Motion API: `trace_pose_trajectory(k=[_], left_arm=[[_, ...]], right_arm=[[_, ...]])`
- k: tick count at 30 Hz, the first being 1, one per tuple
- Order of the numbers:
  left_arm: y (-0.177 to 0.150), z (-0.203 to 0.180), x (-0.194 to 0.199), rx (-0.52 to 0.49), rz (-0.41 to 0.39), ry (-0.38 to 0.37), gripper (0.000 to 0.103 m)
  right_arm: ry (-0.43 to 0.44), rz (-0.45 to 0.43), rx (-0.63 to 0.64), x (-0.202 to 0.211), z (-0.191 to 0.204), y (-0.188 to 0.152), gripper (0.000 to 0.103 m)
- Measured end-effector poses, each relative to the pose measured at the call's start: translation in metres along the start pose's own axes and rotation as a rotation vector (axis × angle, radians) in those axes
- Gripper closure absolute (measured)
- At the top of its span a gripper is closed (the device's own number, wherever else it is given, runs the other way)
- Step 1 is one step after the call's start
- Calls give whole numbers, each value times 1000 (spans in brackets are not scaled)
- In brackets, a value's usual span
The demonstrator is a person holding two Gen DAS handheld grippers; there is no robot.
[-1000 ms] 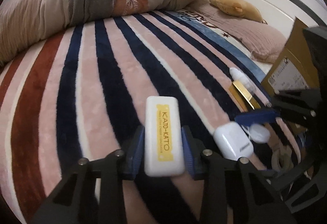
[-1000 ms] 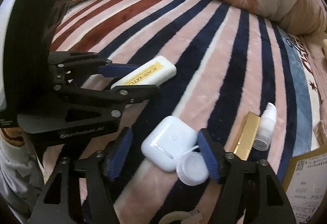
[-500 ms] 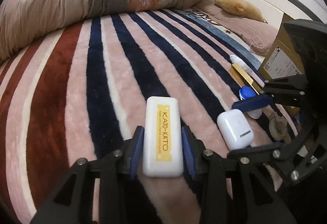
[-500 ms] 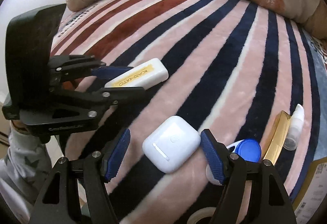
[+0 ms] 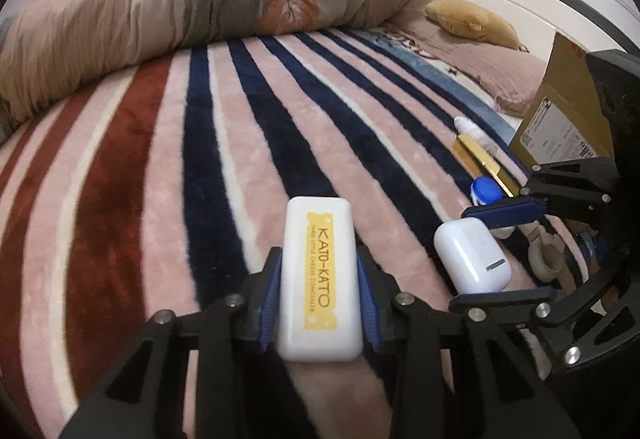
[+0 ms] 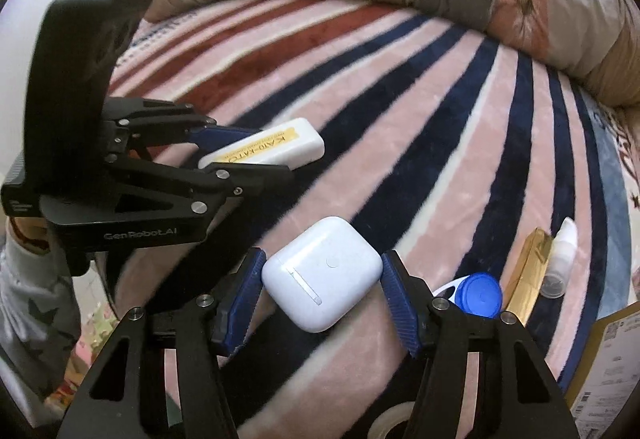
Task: Organize rigid objects
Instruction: 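Lower the KATO-KATO box with the left gripper while the right drops the earbud case into the box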
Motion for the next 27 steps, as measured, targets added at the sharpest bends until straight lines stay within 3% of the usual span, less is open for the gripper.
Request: trace_pose_trajectory(k=[8, 14, 20, 27], left_arm=[[50, -28, 74, -51, -128, 14, 71], [101, -88, 125, -117, -230, -40, 71], [144, -179, 140, -199, -299, -127, 71], [168, -282, 112, -290, -262, -259, 71]], right_arm=[[-8, -175, 42, 85, 16, 29, 48], [-66, -343, 27, 177, 4, 36, 48], [-157, -450, -59, 255, -42, 7, 48], [-305, -427, -195, 297, -127, -52, 48]])
Point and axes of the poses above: each gripper's, at about its wrist camera, not at the fingertips, and x roughly against the way its jaws point, z to its left, y to its top, the point moved 9 cm from there along -x, roughly the way its jaws point, and after that the axes turned 7 degrees about -z, right-handed, at the moved point
